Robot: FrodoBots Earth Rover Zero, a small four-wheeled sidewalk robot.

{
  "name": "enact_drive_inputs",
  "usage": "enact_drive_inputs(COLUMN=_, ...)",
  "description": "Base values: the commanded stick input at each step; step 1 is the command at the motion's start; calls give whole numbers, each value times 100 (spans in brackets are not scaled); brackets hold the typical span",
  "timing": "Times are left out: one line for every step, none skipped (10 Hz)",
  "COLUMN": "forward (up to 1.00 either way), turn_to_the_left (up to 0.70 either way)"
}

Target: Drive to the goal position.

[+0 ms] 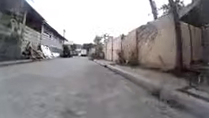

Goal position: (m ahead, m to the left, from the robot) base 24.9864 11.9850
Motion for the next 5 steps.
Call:
enact_drive_inputs(forward=100, turn_to_the_left=0)
enact_drive_inputs(forward=100, turn_to_the_left=0)
enact_drive_inputs(forward=100, turn_to_the_left=0)
enact_drive_inputs(forward=100, turn_to_the_left=0)
enact_drive_inputs(forward=100, turn_to_the_left=0)
